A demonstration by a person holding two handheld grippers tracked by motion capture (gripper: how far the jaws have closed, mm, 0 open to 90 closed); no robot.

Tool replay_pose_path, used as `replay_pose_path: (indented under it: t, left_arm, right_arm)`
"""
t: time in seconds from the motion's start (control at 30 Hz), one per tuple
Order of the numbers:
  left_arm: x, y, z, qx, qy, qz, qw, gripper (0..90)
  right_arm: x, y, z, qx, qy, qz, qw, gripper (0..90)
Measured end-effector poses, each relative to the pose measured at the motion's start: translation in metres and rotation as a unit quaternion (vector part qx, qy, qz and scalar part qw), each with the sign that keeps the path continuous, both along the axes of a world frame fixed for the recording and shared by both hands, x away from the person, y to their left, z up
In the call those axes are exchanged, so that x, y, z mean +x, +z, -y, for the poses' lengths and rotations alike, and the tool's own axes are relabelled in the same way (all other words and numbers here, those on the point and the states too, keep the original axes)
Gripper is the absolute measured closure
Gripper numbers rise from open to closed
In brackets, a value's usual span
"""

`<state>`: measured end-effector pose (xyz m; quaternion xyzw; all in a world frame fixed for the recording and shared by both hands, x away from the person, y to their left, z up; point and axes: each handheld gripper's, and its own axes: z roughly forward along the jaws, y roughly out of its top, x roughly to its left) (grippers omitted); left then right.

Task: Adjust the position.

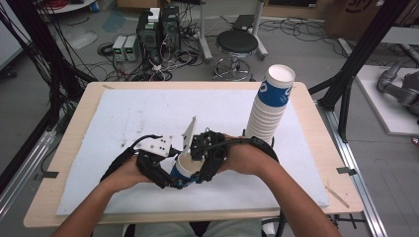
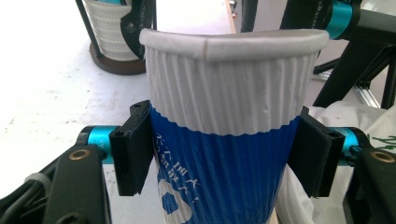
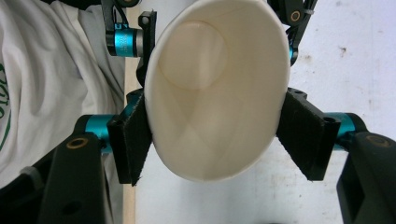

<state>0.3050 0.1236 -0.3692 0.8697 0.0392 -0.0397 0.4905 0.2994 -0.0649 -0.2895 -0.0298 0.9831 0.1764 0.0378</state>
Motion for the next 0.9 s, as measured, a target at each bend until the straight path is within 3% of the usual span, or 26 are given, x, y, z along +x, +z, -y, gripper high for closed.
replay_pose_path:
  t: [0.17, 0.23, 0.33, 0.37, 0.4, 0.47, 0.5, 0.53, 0.57, 0.63, 0.67, 0.77, 0.8, 0.83, 0.87, 0.9]
  left_arm:
    - [-0.002, -0.005, 0.000, -0.017, 0.001, 0.006, 0.9998, 31.4]
    - [-0.003, -0.007, -0.002, -0.042, 0.009, 0.011, 0.9990, 30.8]
    - [-0.004, -0.008, -0.005, -0.061, 0.016, 0.013, 0.9979, 30.4]
    - [-0.004, -0.008, -0.006, -0.066, 0.018, 0.017, 0.9975, 30.4]
    - [-0.005, -0.009, -0.008, -0.073, 0.020, 0.018, 0.9969, 30.4]
    - [-0.004, -0.013, -0.014, -0.097, 0.031, 0.018, 0.9947, 30.1]
    - [-0.004, -0.013, -0.014, -0.097, 0.031, 0.018, 0.9947, 29.9]
    - [-0.004, -0.015, -0.015, -0.106, 0.036, 0.016, 0.9935, 29.9]
    - [-0.004, -0.016, -0.018, -0.119, 0.042, 0.015, 0.9919, 29.7]
    - [-0.002, -0.018, -0.023, -0.138, 0.051, 0.014, 0.9891, 29.5]
    - [-0.001, -0.020, -0.027, -0.154, 0.058, 0.013, 0.9864, 29.4]
    - [-0.001, -0.021, -0.030, -0.164, 0.063, 0.012, 0.9844, 29.3]
    - [-0.001, -0.021, -0.032, -0.170, 0.064, 0.012, 0.9833, 29.3]
    - [0.000, -0.021, -0.033, -0.175, 0.065, 0.013, 0.9824, 29.3]
    - [0.000, -0.021, -0.035, -0.179, 0.067, 0.012, 0.9814, 29.3]
    - [0.000, -0.021, -0.037, -0.184, 0.070, 0.013, 0.9803, 29.3]
  right_arm:
    - [-0.001, 0.000, 0.000, -0.002, 0.001, -0.002, 1.0000, 31.1]
    - [0.000, 0.001, 0.001, 0.007, -0.004, -0.005, 1.0000, 28.8]
    - [0.001, 0.005, 0.005, 0.038, -0.011, -0.005, 0.9992, 26.4]
    - [0.001, 0.005, 0.005, 0.038, -0.011, -0.005, 0.9992, 26.4]
    - [0.002, 0.009, 0.011, 0.071, -0.021, -0.007, 0.9973, 24.2]
    - [0.003, 0.015, 0.017, 0.105, -0.032, -0.012, 0.9939, 22.2]
    - [0.004, 0.017, 0.021, 0.124, -0.034, -0.010, 0.9917, 22.0]
    - [0.004, 0.017, 0.021, 0.124, -0.034, -0.010, 0.9917, 22.0]
    - [0.004, 0.021, 0.029, 0.155, -0.048, -0.011, 0.9867, 22.0]
    - [0.005, 0.023, 0.037, 0.184, -0.057, -0.014, 0.9812, 22.0]
    - [0.004, 0.023, 0.041, 0.196, -0.062, -0.012, 0.9785, 22.0]
    - [0.003, 0.022, 0.054, 0.231, -0.084, -0.011, 0.9693, 22.1]
    - [0.003, 0.022, 0.054, 0.231, -0.084, -0.011, 0.9693, 22.1]
    - [0.002, 0.018, 0.063, 0.256, -0.092, -0.004, 0.9622, 22.2]
    - [0.002, 0.015, 0.067, 0.269, -0.097, -0.005, 0.9583, 22.2]
    - [0.002, 0.015, 0.067, 0.269, -0.097, -0.005, 0.9583, 22.2]
